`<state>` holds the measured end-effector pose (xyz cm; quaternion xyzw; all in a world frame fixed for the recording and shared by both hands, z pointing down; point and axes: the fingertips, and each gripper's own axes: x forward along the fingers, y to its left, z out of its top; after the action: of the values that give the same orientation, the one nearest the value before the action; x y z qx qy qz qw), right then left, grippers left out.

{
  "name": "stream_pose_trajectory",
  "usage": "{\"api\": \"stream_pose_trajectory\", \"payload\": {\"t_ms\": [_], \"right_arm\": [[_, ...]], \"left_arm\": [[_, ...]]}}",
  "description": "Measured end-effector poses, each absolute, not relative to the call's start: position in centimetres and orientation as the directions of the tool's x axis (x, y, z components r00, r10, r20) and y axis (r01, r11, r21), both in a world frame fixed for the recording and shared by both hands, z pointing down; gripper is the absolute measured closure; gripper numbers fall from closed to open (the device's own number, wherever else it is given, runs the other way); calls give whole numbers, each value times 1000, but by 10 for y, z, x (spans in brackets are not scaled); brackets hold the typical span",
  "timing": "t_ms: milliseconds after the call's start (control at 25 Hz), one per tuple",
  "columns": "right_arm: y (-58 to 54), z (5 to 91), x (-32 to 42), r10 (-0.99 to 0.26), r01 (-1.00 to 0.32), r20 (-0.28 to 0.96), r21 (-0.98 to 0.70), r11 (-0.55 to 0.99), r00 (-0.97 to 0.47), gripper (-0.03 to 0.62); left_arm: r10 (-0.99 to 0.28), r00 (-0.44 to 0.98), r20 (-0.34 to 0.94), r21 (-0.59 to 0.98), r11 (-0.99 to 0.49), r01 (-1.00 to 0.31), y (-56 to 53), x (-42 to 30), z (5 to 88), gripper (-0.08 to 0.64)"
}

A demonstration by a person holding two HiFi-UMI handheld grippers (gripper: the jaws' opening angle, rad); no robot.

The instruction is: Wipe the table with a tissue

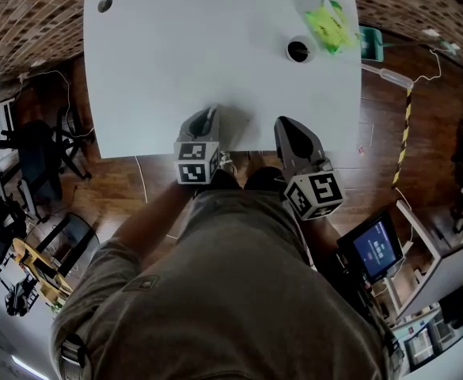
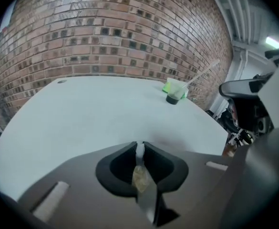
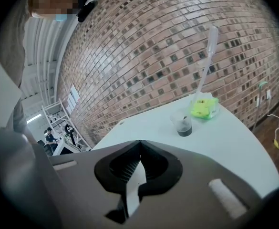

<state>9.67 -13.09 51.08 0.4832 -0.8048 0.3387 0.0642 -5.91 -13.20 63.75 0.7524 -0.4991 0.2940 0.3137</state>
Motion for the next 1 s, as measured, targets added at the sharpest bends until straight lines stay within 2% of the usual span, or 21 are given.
{"api": "stream_pose_trajectory", "payload": {"t_ms": [560, 800, 1000], "right_arm": [[-130, 511, 102, -742, -828, 425, -469, 309, -518, 580], [-130, 510, 95, -735, -824, 421, -460, 332, -531, 580], [-112, 473, 68, -749, -822, 381, -428, 376, -542, 580]], "left_arm": [[-437, 507, 743, 307, -450, -838, -111, -3, 645, 522], [-316, 563, 763, 345, -537, -770, -87, 6, 652, 522], [-354, 565, 745, 332, -537, -775, -58, -23, 621, 522]]}}
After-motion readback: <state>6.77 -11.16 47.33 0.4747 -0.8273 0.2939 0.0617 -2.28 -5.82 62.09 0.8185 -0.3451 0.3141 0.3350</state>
